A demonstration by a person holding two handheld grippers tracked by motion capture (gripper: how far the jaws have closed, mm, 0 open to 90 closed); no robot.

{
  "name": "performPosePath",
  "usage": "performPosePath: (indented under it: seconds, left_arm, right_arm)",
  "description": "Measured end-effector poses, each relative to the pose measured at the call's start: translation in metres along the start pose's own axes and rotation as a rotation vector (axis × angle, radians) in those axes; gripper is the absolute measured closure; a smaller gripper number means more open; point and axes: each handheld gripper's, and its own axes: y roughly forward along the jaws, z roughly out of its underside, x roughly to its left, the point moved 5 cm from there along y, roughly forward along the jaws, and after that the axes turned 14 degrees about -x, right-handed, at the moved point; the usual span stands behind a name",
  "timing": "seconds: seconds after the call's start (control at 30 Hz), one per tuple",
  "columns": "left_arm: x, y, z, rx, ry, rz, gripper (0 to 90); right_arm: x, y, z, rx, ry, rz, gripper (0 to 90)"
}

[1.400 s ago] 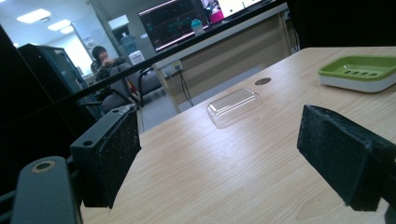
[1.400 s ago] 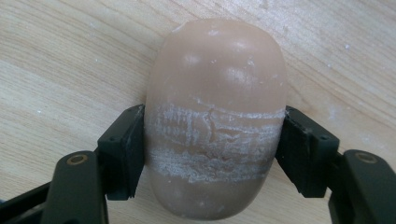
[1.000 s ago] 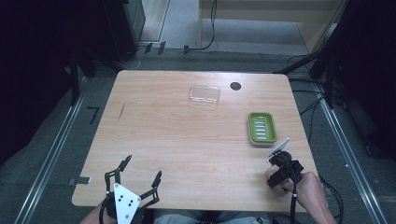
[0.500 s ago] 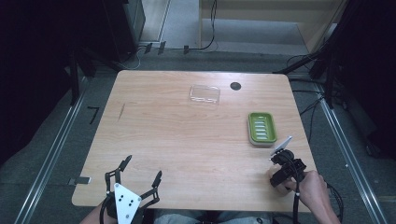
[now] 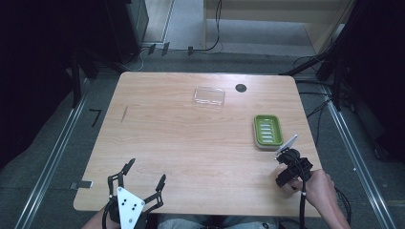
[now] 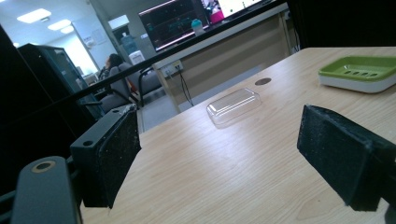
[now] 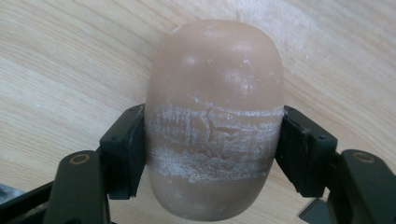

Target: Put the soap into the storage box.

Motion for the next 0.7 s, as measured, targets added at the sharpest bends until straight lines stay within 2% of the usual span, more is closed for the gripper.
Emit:
performPosePath:
  seconds: [0.4, 0.7]
  left_arm:
    - [0.000, 0.000, 0.000, 0.001, -0.003, 0.002, 13.8]
    - [0.001, 0.000, 0.000, 0.002, -0.004, 0.002, 13.8]
  right_arm:
    - [-0.005, -0.007, -0.010, -0.021, -0.002, -0.010, 32.8]
    - [-0.006, -0.013, -0.020, -0.033, -0.001, 0.000, 32.8]
